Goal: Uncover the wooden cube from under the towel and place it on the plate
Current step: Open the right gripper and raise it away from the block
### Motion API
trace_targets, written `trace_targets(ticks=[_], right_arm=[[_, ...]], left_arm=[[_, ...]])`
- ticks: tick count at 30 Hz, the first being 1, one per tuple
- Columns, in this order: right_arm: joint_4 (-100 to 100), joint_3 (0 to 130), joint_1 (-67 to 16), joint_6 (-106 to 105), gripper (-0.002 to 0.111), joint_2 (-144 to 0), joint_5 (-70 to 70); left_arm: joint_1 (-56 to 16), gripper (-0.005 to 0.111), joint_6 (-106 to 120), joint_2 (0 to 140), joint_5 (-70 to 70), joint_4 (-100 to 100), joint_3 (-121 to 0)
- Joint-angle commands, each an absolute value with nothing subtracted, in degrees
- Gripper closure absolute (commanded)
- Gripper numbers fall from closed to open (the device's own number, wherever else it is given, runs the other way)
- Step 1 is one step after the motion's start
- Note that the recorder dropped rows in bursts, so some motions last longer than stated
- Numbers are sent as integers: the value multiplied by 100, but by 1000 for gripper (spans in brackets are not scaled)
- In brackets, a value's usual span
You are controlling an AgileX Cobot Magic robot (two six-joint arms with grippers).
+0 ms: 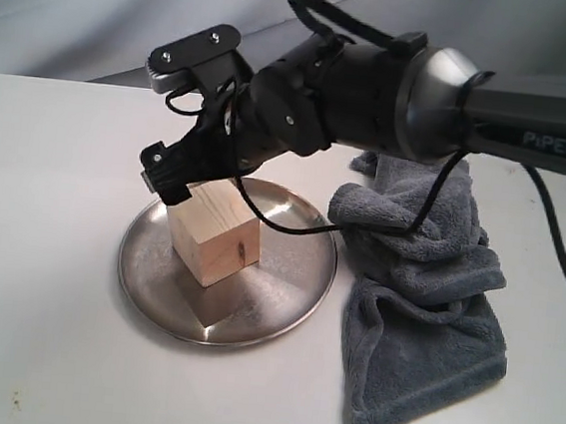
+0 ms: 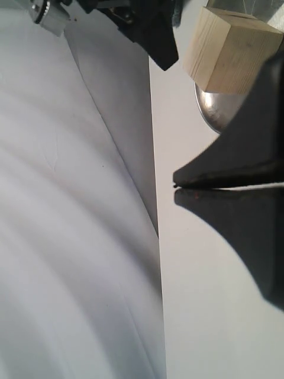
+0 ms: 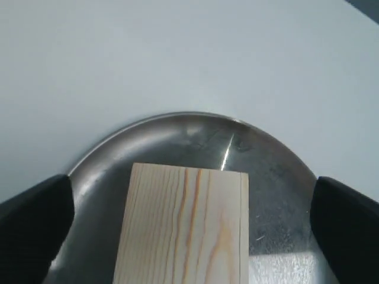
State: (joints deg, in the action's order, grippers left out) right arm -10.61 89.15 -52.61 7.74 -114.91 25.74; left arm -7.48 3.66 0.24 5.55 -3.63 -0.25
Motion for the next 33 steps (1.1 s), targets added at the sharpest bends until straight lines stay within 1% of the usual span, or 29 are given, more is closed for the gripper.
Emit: trace_targets(ticks=[1, 7, 12, 14, 16, 18, 21, 25, 28, 29, 33], right_arm=[[-1113, 8945, -5267, 591, 3, -11056, 2662], [-1153, 8945, -5267, 539, 3, -10477, 2659], [-1272, 8945, -5255, 476, 3, -10275, 2701], [-1499, 8945, -5255, 476, 5, -10275, 2813], [-1630, 8945, -5255, 476, 9, -10275, 2910], [-1642, 8945, -5255, 476, 18, -10275, 2933], [-1619, 8945, -5255, 501, 40, -10275, 2919], [-1518, 8945, -5255, 514, 78, -10275, 2836], [-1518, 8945, -5255, 514, 102, -10275, 2689], [-1518, 8945, -5255, 514, 107, -10275, 2619], [-1491, 8945, -5255, 573, 108, -10275, 2395]], left_arm=[[-736, 107, 354, 0, 494, -377, 0], [-736, 107, 354, 0, 494, -377, 0], [-736, 107, 354, 0, 494, -377, 0], [-736, 107, 354, 0, 494, -377, 0], [-736, 107, 354, 0, 494, -377, 0], [-736, 107, 354, 0, 494, -377, 0], [-736, 107, 354, 0, 494, -377, 0], [-736, 107, 354, 0, 494, -377, 0], [-736, 107, 354, 0, 494, -377, 0], [-736, 107, 354, 0, 494, -377, 0], [-736, 107, 354, 0, 494, -377, 0]])
